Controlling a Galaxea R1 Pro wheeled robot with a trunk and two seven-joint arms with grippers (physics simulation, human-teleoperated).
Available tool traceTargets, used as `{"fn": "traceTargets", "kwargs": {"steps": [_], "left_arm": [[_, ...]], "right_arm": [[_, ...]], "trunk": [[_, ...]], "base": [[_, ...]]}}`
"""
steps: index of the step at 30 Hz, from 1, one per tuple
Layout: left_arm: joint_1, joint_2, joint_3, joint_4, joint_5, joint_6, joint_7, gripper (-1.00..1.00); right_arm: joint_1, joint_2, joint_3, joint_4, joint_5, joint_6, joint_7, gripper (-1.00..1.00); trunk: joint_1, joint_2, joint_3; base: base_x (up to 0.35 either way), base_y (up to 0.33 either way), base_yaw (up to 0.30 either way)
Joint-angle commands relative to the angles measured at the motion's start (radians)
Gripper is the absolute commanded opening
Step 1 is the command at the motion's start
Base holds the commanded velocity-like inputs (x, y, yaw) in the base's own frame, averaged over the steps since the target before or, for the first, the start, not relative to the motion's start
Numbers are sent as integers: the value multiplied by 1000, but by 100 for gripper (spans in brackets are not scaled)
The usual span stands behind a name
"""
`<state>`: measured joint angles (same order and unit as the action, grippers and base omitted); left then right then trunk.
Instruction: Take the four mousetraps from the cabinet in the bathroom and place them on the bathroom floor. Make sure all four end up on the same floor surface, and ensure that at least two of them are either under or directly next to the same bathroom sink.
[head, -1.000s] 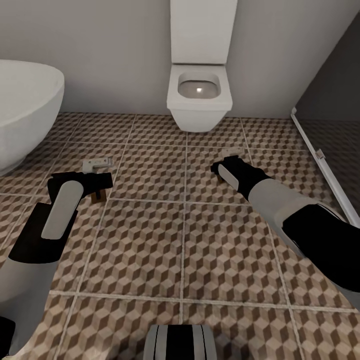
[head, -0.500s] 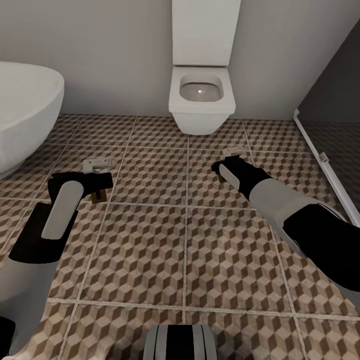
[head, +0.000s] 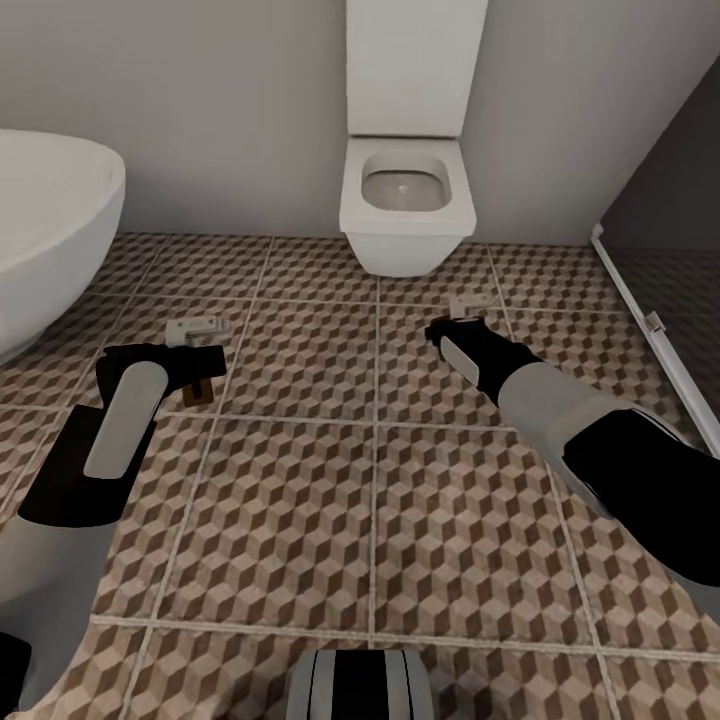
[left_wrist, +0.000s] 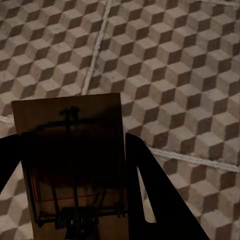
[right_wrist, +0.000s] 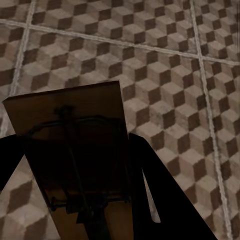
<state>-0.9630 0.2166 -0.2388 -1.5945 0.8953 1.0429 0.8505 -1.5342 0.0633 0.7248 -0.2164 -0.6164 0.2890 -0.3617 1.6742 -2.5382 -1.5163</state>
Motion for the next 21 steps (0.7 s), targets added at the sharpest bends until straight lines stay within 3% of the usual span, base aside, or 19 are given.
{"fn": "traceTargets", "kwargs": {"steps": [1, 21], "left_arm": [[-1, 1, -2, -1, 6, 4, 10, -100], [-9, 0, -12, -1, 5, 4, 10, -100]], "right_arm": [[-1, -1, 8, 2, -10, 1, -5, -100], [19, -9, 8, 59, -15, -13, 8, -100]], "trunk": [[0, 0, -1], [0, 0, -1]], "base": [[127, 12, 0], [49, 17, 0]]}}
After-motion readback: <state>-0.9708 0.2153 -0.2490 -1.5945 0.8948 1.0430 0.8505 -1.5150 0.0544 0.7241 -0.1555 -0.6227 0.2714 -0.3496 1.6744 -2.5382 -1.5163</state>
